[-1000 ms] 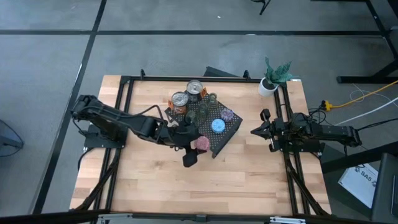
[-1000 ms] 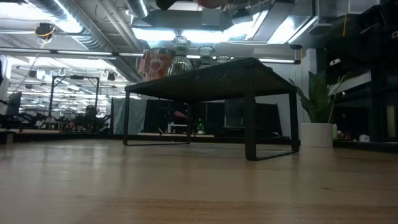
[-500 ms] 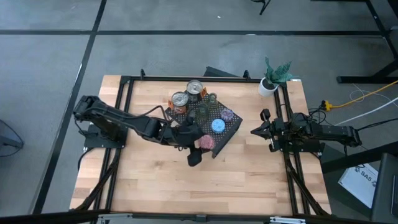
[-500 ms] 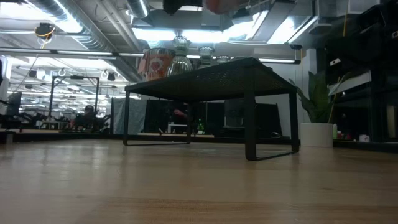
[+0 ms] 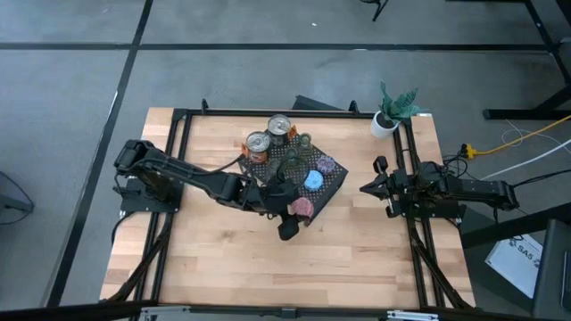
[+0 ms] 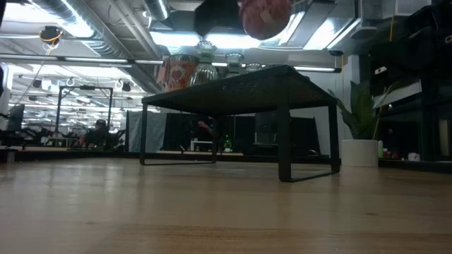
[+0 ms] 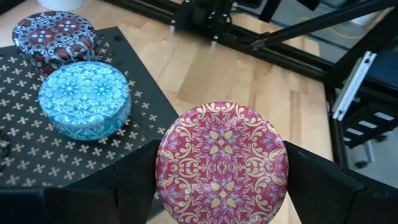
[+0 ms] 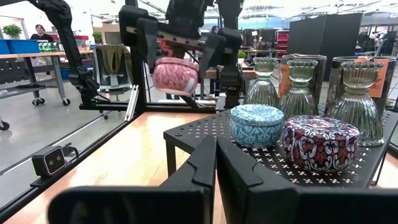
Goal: Pick & Place candle stick holders
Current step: Put the red scented candle on the shelf
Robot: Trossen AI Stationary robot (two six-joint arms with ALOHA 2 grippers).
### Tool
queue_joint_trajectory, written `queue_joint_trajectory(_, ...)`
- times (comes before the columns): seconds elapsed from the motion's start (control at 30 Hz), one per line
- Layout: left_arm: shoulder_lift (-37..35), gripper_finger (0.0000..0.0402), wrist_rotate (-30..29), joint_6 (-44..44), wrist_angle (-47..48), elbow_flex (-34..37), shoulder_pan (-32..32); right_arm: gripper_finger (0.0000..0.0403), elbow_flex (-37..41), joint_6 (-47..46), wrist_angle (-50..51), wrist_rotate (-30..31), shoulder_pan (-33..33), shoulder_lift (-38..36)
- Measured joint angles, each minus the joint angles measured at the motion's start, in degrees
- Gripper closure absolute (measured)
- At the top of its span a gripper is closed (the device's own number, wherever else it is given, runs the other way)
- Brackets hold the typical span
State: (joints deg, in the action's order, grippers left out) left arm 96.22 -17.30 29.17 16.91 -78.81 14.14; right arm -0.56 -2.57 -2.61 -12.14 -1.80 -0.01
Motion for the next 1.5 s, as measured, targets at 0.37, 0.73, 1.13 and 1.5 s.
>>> queue_joint_trajectory(0.37,1.5,0.0105,-1.7,-0.9,2.6,0.0,-2.2,0.0387,0.0,0.0,0.0,0.0,0.0,0.0)
queue_joint_trajectory(0.73,1.8,0.0105,-3.6,-5.1,4.5,0.0,-2.4,0.0387,0.0,0.0,0.0,0.0,0.0,0.0)
queue_joint_trajectory(1.13,1.7,0.0105,-4.4,-5.9,5.6,0.6,-3.1,0.0387,0.0,0.0,0.0,0.0,0.0,0.0)
queue_joint_trajectory(1.5,2.0,0.0105,-4.7,-6.1,5.5,0.6,-3.4,0.0387,0.0,0.0,0.0,0.0,0.0,0.0)
